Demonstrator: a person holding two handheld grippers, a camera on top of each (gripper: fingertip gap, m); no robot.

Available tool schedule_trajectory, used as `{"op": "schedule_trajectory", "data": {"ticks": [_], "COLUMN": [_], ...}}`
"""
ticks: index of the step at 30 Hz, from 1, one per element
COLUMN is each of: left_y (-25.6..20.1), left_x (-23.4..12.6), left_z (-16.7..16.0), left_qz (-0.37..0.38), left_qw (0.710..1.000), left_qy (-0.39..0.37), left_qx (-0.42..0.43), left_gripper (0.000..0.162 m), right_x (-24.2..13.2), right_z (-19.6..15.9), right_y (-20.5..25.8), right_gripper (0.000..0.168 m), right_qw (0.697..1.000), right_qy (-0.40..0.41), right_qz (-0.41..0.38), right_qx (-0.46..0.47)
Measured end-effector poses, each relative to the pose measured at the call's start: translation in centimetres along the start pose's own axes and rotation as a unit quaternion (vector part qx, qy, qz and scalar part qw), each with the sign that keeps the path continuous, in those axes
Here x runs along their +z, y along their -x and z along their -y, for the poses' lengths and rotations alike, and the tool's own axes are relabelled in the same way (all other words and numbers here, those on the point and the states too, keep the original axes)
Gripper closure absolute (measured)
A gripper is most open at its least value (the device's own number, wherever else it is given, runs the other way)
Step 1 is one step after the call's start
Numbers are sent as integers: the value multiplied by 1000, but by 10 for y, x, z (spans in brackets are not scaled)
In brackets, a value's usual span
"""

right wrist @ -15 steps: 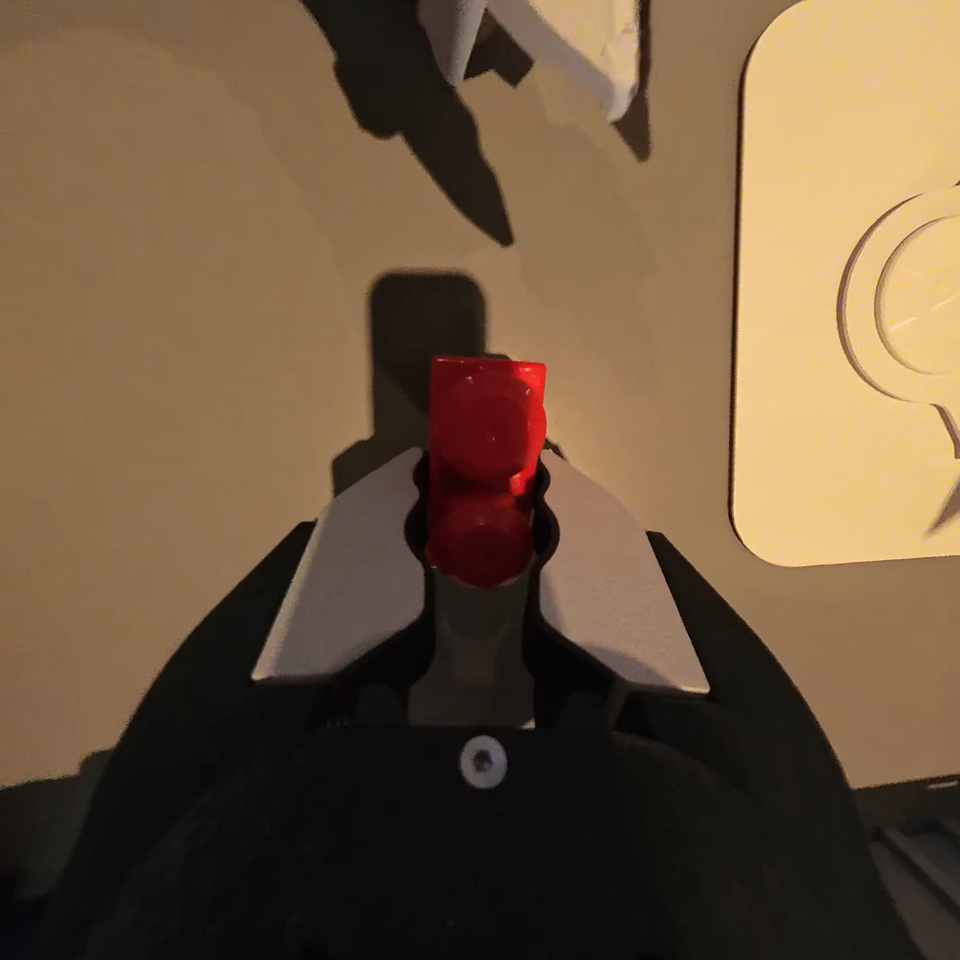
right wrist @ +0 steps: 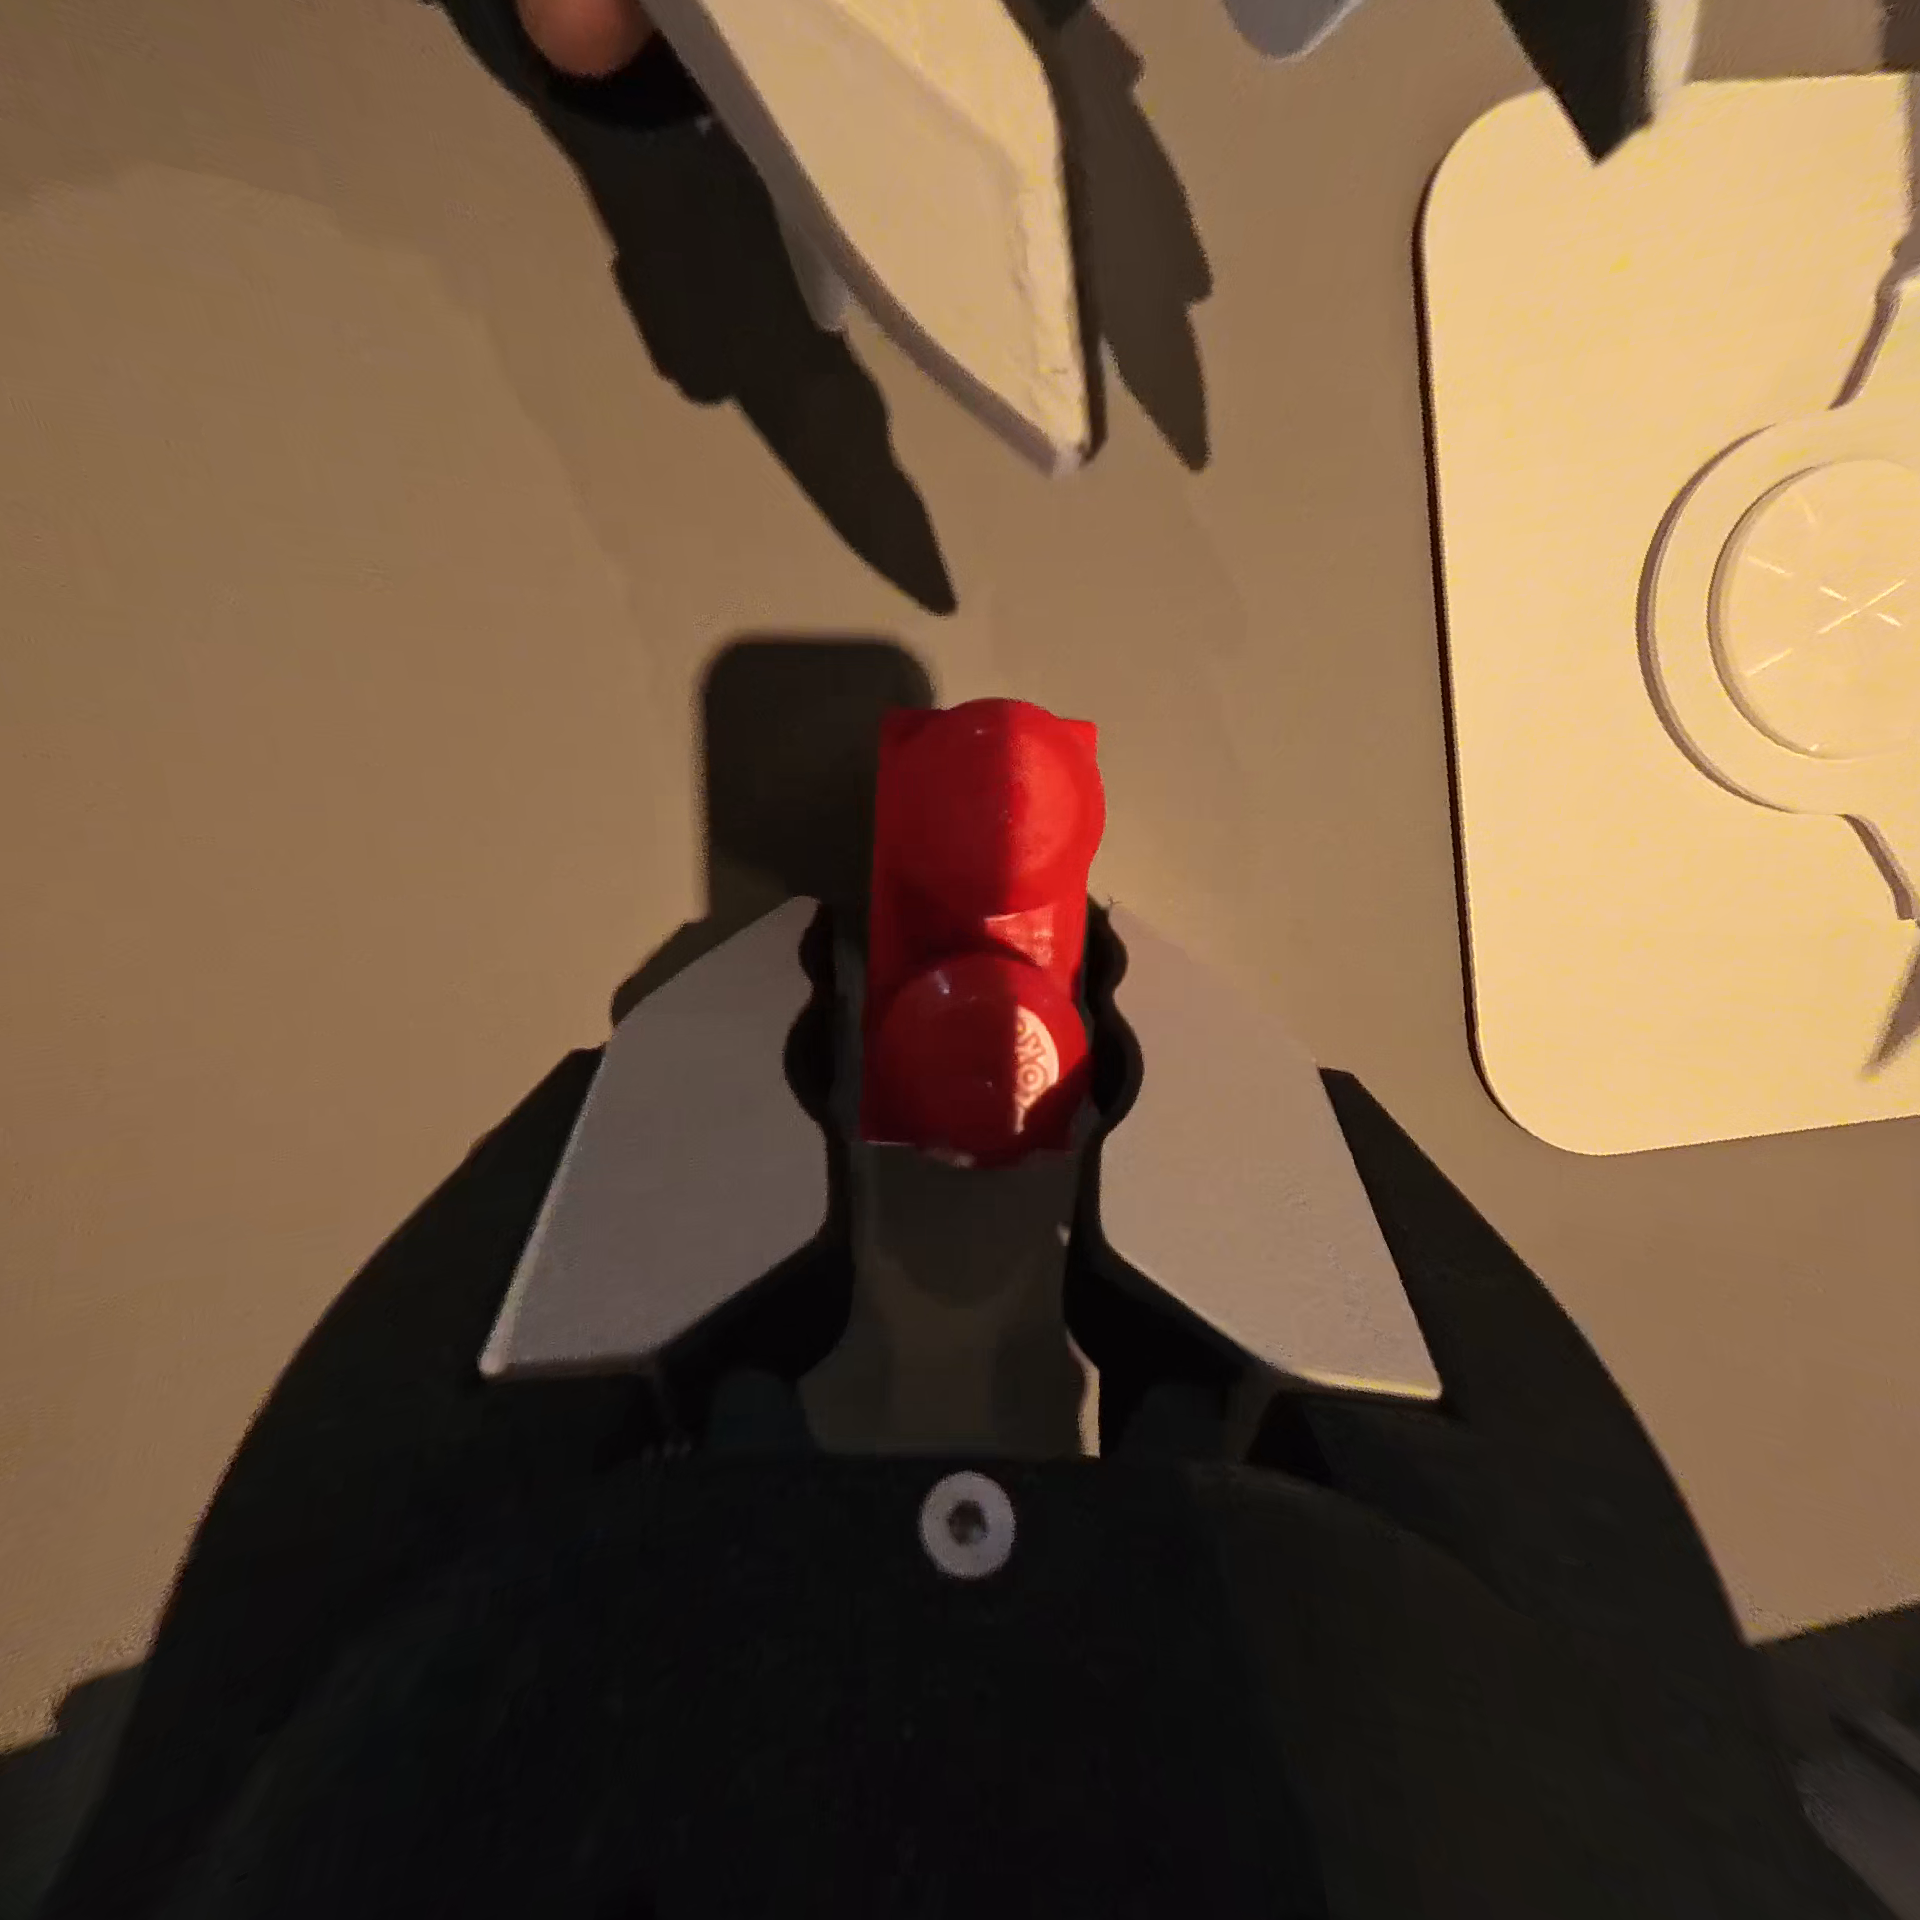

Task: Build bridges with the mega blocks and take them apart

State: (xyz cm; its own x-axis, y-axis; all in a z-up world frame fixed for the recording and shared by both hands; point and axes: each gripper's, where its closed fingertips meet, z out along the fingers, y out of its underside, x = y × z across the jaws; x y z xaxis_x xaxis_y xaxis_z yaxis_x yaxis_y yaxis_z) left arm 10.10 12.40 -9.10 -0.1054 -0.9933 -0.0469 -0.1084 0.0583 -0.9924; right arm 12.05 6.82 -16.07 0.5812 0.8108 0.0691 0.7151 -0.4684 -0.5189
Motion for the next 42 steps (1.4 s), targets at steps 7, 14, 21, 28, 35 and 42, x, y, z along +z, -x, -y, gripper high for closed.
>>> {"op": "schedule_trajectory", "data": {"ticks": [7,14,21,28,35,42], "left_y": [-6,-20,-34,-39,-41,-41], "left_x": [2,4,10,17,21,22], "left_z": [-4,-16,-31,-46,-57,-60], "left_qz": [-13,-49,-78,-75,-69,-67], "left_qw": [1000,997,990,981,973,971], "left_qy": [16,61,113,166,201,212], "left_qx": [5,4,36,65,84,92], "left_gripper": [105,104,104,103,101,100], "right_x": [-18,-31,-17,-4,-5,-3], "right_z": [14,5,-10,-12,-12,-13], "right_y": [-12,-12,-8,-4,-6,-4], "right_gripper": [97,96,96,100,103,106], "right_qw": [993,977,978,980,979,981], "right_qy": [-111,-193,-187,-180,-183,-174], "right_qz": [-31,-42,-41,-28,-28,-29], "right_qx": [34,82,81,77,85,81]}}
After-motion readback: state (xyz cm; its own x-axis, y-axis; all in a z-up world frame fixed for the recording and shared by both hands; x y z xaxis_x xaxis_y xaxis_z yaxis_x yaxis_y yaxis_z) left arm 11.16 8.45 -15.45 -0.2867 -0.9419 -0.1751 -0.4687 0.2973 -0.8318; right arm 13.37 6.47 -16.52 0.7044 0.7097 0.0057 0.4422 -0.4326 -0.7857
